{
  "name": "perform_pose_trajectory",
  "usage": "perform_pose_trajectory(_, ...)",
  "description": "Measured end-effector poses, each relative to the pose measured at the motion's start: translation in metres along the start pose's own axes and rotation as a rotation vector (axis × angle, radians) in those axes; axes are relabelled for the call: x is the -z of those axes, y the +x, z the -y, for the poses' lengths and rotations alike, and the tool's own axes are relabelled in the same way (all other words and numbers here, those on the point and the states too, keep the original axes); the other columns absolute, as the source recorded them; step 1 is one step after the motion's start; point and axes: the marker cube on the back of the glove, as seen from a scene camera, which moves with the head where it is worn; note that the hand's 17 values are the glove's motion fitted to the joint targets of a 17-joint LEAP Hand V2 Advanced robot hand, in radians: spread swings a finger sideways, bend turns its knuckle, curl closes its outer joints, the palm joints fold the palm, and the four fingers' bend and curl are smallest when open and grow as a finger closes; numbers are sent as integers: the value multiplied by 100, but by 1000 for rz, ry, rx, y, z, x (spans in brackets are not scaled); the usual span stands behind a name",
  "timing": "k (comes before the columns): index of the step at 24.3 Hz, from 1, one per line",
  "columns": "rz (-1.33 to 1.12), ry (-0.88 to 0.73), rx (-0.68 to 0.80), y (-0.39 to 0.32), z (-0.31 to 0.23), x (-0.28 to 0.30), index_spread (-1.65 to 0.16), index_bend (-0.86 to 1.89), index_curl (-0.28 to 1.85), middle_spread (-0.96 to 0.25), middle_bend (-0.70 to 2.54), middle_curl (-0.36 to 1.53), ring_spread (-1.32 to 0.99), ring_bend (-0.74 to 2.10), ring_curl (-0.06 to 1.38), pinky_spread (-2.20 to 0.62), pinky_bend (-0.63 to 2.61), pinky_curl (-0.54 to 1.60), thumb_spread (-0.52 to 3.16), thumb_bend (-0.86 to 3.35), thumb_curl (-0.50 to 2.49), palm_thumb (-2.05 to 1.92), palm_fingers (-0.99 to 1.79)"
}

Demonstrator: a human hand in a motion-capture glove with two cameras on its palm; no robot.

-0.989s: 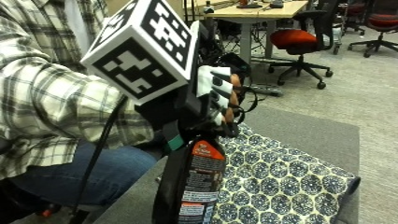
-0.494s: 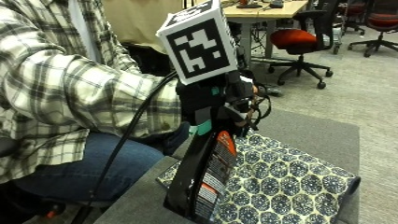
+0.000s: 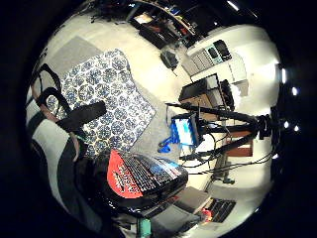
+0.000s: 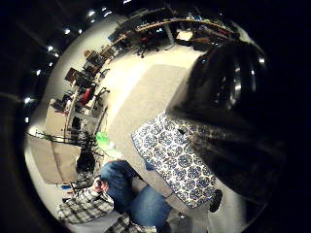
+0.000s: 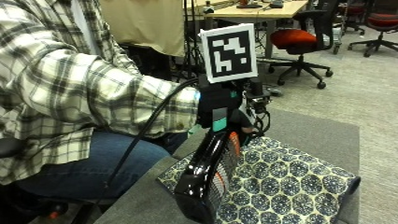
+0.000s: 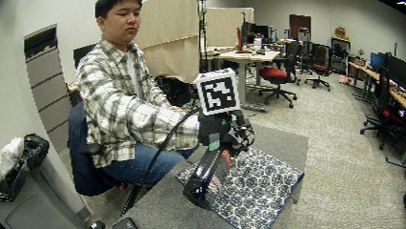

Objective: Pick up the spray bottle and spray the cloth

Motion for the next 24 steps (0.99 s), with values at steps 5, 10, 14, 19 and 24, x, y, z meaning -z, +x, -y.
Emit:
perform_pose_trajectory(5, -79, -68, 77, -9, -1, -13, -26, 29, 59, -13, 60, 52, -22, 62, 46, -17, 45, 37, 17, -3, 82, 107, 135)
perform_pose_trajectory(10, -121, -106, 99, -21, -3, -24, -26, 29, 59, -13, 60, 52, -22, 62, 46, -17, 45, 38, 16, -3, 82, 107, 135)
perform_pose_trajectory(14, -140, -119, 121, -30, -5, -30, -26, 29, 59, -13, 60, 52, -22, 62, 46, -17, 45, 38, 16, -3, 82, 107, 135)
perform_pose_trajectory(19, -73, -82, 94, -31, -6, -27, -26, 29, 59, -13, 60, 52, -22, 62, 46, -17, 45, 38, 16, -3, 82, 106, 135)
perform_pose_trajectory(24, 99, 19, 24, -23, -6, -6, -26, 29, 60, -13, 60, 52, -22, 62, 46, -17, 45, 38, 16, -3, 82, 106, 135)
